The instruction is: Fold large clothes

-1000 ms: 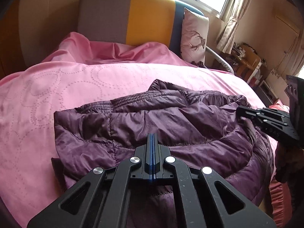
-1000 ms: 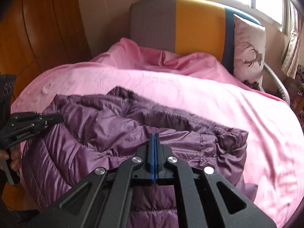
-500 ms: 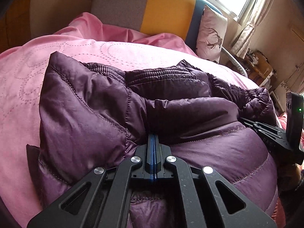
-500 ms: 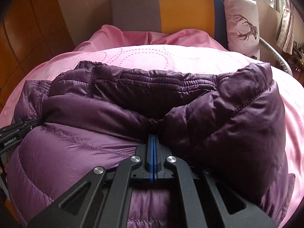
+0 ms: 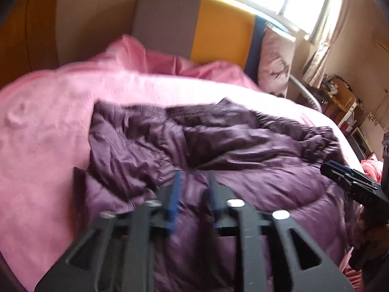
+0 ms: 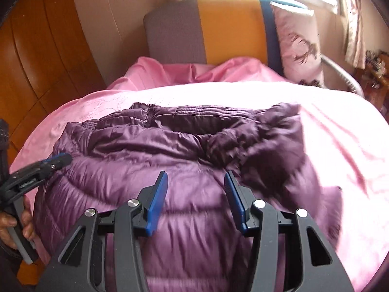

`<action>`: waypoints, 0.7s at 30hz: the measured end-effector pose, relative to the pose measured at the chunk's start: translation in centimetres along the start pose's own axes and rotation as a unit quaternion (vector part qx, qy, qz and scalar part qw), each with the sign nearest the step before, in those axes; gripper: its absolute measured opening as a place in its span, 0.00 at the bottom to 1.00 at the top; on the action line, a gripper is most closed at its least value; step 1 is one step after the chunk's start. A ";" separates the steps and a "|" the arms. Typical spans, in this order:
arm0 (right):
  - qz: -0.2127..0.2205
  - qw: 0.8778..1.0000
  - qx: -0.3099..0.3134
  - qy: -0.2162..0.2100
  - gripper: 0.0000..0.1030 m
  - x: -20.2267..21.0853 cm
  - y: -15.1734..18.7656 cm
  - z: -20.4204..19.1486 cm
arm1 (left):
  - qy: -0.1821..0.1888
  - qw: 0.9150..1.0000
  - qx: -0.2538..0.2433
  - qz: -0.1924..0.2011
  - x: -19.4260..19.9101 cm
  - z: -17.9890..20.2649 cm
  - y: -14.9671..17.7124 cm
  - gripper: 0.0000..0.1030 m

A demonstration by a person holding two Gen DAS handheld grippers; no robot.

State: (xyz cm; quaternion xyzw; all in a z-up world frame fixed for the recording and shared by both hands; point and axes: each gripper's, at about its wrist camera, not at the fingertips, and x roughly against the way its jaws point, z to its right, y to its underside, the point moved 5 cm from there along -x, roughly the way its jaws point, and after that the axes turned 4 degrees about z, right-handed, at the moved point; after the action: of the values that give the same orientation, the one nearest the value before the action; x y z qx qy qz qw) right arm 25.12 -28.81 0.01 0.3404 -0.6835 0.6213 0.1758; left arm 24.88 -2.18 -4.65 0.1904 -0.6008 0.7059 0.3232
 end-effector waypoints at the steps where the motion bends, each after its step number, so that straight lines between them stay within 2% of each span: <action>1: 0.005 1.000 -0.002 0.010 0.52 0.7 0.4 0.3 | 0.003 1.000 -0.005 0.011 1.0 0.8 0.1 0.33; 4: 0.001 0.999 -0.022 0.029 0.54 1.7 2.0 1.4 | 0.030 0.999 -0.013 0.019 2.5 3.2 0.8 0.33; 8: -0.006 0.999 -0.030 0.035 0.54 2.1 4.2 2.3 | 0.055 0.998 -0.038 0.001 2.4 6.6 2.7 0.33; 10: -0.010 0.999 -0.042 0.028 0.54 1.9 5.4 2.7 | 0.037 0.997 -0.063 -0.017 1.1 7.9 4.0 0.33; 13: -0.011 0.998 -0.052 0.017 0.54 1.1 6.6 3.2 | 0.030 0.997 -0.063 -0.037 -0.8 8.0 5.2 0.33; 21: -0.001 0.998 -0.058 0.014 0.54 1.1 7.1 3.0 | 0.019 0.997 -0.057 -0.041 -0.7 7.9 5.3 0.33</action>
State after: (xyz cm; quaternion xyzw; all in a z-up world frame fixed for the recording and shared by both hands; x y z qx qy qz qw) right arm 20.04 -32.06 -4.89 0.3217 -0.7155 0.5853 0.2050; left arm 20.84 -10.39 -7.29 0.1828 -0.6254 0.6603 0.3736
